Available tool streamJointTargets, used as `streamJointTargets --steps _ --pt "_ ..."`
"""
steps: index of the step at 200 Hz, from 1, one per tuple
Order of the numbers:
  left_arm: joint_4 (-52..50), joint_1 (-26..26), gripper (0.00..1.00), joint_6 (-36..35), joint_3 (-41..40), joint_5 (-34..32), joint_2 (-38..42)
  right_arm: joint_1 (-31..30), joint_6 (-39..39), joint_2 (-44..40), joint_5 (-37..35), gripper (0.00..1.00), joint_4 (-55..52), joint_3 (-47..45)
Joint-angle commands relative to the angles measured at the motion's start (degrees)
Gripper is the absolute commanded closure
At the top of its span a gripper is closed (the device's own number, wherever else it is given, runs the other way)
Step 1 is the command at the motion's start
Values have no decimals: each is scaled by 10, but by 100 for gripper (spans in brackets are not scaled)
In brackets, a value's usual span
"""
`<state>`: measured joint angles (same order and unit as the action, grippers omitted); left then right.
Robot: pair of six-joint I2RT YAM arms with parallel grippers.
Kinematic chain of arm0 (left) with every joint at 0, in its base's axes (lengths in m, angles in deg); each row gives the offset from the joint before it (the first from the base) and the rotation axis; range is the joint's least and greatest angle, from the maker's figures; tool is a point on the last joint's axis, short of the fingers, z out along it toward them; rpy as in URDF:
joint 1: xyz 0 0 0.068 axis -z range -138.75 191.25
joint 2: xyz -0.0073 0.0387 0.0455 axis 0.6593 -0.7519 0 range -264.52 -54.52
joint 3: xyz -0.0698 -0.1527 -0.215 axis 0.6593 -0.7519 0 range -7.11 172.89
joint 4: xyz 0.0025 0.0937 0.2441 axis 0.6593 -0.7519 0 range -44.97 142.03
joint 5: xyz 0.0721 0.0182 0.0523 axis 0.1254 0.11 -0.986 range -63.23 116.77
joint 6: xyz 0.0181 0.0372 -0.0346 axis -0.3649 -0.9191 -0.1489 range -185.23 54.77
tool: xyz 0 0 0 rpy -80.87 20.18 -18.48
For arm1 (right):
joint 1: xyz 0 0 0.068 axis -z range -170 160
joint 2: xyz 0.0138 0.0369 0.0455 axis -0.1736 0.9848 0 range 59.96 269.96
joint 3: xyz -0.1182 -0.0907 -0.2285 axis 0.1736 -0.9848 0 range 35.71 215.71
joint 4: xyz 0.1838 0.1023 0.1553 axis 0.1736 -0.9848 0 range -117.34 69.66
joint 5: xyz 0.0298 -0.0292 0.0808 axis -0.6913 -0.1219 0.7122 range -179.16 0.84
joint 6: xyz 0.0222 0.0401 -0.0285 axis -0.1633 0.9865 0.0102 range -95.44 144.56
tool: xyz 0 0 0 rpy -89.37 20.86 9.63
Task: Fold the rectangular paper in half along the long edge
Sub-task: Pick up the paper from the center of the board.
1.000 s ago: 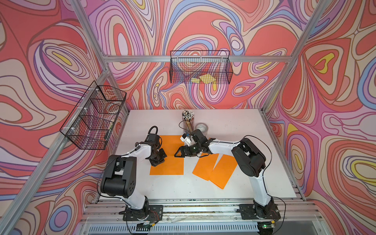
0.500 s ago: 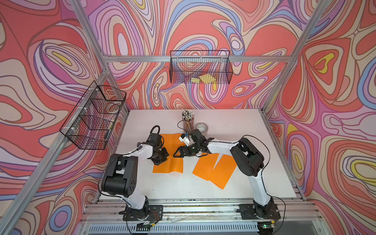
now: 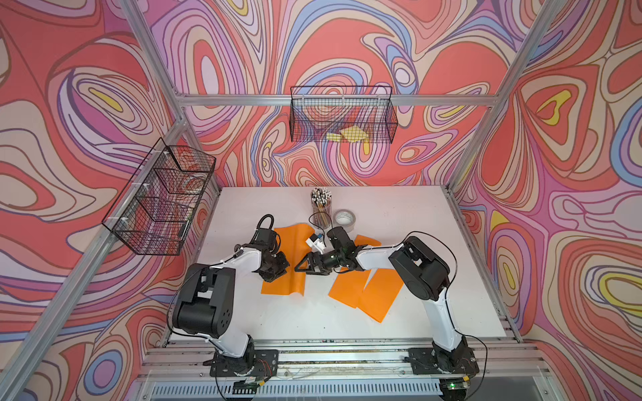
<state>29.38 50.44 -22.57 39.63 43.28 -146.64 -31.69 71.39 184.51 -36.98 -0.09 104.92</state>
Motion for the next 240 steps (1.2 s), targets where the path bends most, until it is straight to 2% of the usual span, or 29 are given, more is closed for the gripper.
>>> streamJointTargets --steps 1,30,42,53,67,81,93,126,156,189,240 --pt "-46 7 100 9 -25 -20 -28 -5 116 2 29 2 151 -49" --pt "-52 7 100 8 -23 -24 -28 -7 220 26 47 2 307 -77" --pt "-55 7 100 8 -22 -26 -26 -7 232 22 45 2 330 -89" --pt "-56 7 100 8 -21 -26 -25 -11 207 6 40 2 300 -95" --pt "-53 7 100 9 -20 -22 -26 -18 140 -20 17 2 209 -91" --pt "-51 8 100 11 -20 -20 -27 -26 76 -32 0 2 109 -59" --pt "-49 8 100 12 -22 -18 -28 -33 56 -27 0 2 69 -28" --pt "-50 8 100 12 -23 -19 -29 -53 91 0 10 2 95 19" --pt "-49 8 100 11 -23 -18 -30 -55 103 -39 -7 2 130 -32" --pt "-48 8 100 11 -25 -15 -30 -54 66 -80 -37 2 94 -67" --pt "-49 8 100 11 -36 -11 -15 0 51 -67 -34 2 78 -46"
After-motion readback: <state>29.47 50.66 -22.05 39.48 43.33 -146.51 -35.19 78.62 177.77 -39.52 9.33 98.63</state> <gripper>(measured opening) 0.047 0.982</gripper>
